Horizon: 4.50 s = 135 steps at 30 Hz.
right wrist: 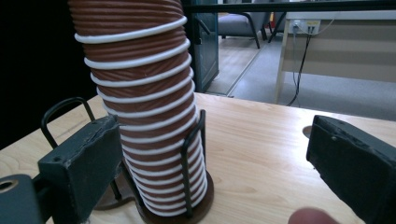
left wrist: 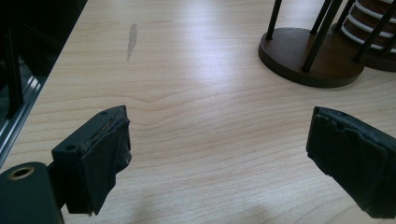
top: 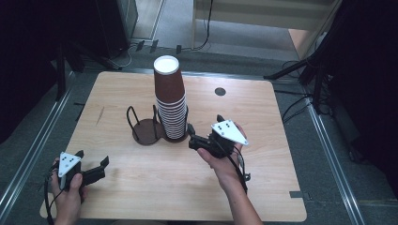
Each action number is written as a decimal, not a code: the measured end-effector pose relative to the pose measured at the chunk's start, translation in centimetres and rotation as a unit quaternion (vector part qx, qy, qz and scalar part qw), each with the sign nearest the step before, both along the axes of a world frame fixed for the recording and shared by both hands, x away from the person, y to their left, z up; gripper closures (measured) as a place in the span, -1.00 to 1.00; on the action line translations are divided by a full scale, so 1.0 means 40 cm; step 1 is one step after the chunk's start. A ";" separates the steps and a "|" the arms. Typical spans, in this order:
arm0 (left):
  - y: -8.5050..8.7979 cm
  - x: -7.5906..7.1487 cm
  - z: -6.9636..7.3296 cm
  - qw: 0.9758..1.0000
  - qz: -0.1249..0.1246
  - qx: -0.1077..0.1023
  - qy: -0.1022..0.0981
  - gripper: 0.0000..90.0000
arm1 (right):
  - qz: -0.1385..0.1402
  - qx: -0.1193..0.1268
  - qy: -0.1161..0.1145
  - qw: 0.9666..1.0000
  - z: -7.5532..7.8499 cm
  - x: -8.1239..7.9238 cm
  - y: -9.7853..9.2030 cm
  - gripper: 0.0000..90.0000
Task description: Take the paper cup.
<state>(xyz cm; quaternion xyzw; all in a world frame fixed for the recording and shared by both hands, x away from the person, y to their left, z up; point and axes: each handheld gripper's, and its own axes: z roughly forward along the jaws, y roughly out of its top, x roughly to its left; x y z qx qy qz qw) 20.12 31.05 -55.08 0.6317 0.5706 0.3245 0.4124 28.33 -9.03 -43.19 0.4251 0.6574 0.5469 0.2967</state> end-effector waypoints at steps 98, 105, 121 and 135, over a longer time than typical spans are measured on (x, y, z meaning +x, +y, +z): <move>-0.003 0.011 0.000 1.000 -0.007 0.000 0.008 -0.84 | -0.021 0.022 -0.026 0.999 0.089 0.169 0.257 -0.88; -0.003 0.011 0.000 1.000 -0.007 0.000 0.010 -0.84 | -0.019 0.022 -0.031 0.999 0.097 0.170 0.256 -0.86; -0.004 0.011 0.000 1.000 -0.004 -0.001 0.007 -0.84 | -0.028 0.027 -0.064 0.997 0.150 0.165 0.264 -0.77; -0.005 0.010 0.000 1.000 -0.003 0.001 0.005 -0.84 | -0.033 0.032 -0.083 0.995 0.221 0.168 0.269 -0.75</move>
